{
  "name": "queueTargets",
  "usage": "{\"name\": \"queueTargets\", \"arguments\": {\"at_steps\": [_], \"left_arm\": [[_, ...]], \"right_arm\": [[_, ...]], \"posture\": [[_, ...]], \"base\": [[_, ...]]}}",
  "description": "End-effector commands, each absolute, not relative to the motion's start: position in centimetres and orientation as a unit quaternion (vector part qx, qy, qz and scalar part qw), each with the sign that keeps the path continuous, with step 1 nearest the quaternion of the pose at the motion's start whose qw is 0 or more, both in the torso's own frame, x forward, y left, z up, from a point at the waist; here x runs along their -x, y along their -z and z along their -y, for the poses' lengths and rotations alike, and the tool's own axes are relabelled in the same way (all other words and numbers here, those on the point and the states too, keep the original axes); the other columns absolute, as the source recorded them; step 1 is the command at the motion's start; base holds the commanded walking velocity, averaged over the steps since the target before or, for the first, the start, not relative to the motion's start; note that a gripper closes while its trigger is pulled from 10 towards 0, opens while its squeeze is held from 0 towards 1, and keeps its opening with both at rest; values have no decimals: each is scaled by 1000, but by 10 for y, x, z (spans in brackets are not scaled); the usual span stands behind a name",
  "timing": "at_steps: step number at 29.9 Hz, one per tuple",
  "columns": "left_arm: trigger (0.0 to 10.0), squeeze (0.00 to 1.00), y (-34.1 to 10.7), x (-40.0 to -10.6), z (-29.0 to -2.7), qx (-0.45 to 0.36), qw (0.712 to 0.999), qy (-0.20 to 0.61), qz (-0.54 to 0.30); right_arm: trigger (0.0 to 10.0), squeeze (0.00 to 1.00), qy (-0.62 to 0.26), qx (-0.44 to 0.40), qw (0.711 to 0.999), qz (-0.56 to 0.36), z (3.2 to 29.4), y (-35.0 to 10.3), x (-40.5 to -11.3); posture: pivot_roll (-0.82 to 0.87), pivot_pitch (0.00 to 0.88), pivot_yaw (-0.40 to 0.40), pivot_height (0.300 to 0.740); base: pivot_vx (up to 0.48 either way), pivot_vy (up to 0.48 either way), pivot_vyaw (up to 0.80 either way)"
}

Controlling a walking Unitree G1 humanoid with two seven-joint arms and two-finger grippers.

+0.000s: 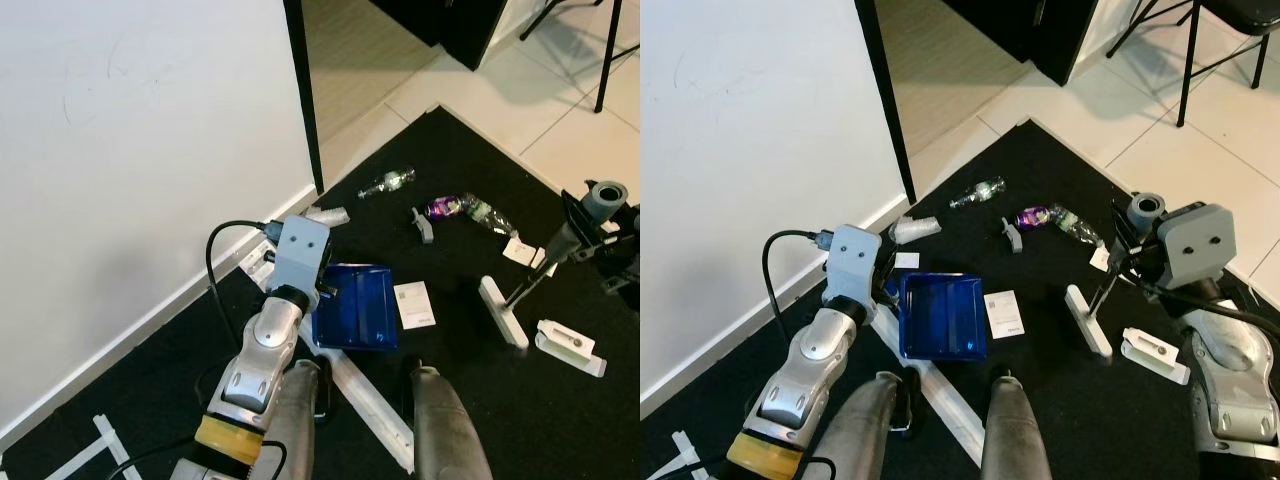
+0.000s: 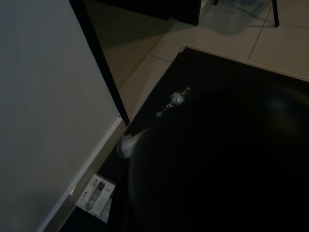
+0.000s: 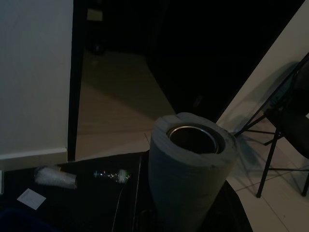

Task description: Sweep floor

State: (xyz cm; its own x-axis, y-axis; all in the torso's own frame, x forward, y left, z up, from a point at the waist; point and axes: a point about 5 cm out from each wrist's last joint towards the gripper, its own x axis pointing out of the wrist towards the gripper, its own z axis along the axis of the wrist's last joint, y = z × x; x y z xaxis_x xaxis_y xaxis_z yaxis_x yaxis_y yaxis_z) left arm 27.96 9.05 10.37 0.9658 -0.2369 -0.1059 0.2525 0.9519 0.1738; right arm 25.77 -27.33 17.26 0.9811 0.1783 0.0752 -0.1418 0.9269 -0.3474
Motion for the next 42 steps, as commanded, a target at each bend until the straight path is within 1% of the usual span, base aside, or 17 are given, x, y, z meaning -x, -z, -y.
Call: {"name": "queueTargets", "arguments": {"at_steps": [1, 5, 7, 11, 19, 20, 21, 22, 24, 25, 26, 27, 31, 33, 37, 42], "left_arm": [[10000, 0, -96, -277, -94, -98, 986, 117, -66], [10000, 0, -85, -273, -95, -109, 981, 126, -98], [10000, 0, -77, -268, -93, -100, 975, 153, -129], [10000, 0, -69, -262, -88, -94, 966, 180, -157], [10000, 0, -72, -266, -86, -92, 968, 171, -158], [10000, 0, -74, -267, -85, -90, 969, 171, -156], [10000, 0, -79, -268, -84, -82, 969, 176, -152], [10000, 0, -79, -268, -84, -82, 969, 176, -152], [10000, 0, -82, -267, -85, -73, 969, 183, -149], [10000, 0, -82, -267, -85, -73, 969, 183, -149], [10000, 0, -86, -265, -85, -58, 968, 198, -144], [10000, 0, -88, -264, -85, -53, 967, 204, -143], [10000, 0, -90, -262, -86, -42, 966, 213, -143], [10000, 0, -90, -262, -86, -42, 966, 212, -144], [10000, 0, -90, -262, -88, -43, 966, 210, -144], [10000, 0, -90, -261, -90, -42, 966, 207, -148]], "right_arm": [[10000, 0, -83, 175, 979, 61, 273, -172, -256], [10000, 0, -81, 175, 979, 59, 274, -171, -256], [10000, 0, -77, 179, 979, 54, 276, -169, -255], [10000, 0, -71, 183, 979, 49, 276, -166, -257], [10000, 0, -60, 174, 982, 40, 269, -153, -259], [10000, 0, -56, 167, 983, 43, 265, -149, -261], [10000, 0, -55, 145, 986, 60, 256, -147, -265], [10000, 0, -55, 145, 986, 60, 256, -147, -265], [10000, 0, -57, 129, 986, 84, 246, -149, -270], [10000, 0, -57, 129, 986, 84, 246, -149, -270], [10000, 0, -65, 129, 983, 109, 232, -152, -278], [10000, 0, -69, 134, 982, 115, 227, -152, -281], [10000, 0, -89, 171, 975, 110, 209, -140, -290], [10000, 0, -97, 188, 972, 103, 204, -133, -291], [10000, 0, -100, 193, 971, 94, 201, -125, -290], [10000, 0, -96, 167, 978, 80, 194, -109, -285]], "posture": [[-68, 295, 64, 740], [-68, 296, 64, 740], [-68, 296, 64, 740], [-65, 299, 67, 740], [-55, 302, 68, 740], [-48, 305, 73, 740], [-43, 307, 77, 740], [-43, 307, 77, 740], [-35, 309, 83, 740], [-35, 309, 83, 740], [-15, 315, 96, 740], [-15, 315, 96, 740], [-1, 314, 102, 740], [-1, 314, 102, 740], [13, 311, 99, 740], [7, 306, 98, 740]], "base": [[0, 0, 0], [0, 0, 0], [0, 0, 0], [0, 0, 0], [0, 0, 0], [0, 0, 0], [0, 0, 0], [0, 0, 0], [0, 0, 0], [0, 0, 0], [0, 0, 0], [0, 0, 0], [0, 0, 0], [0, 0, 0], [0, 0, 0], [0, 0, 0]]}}
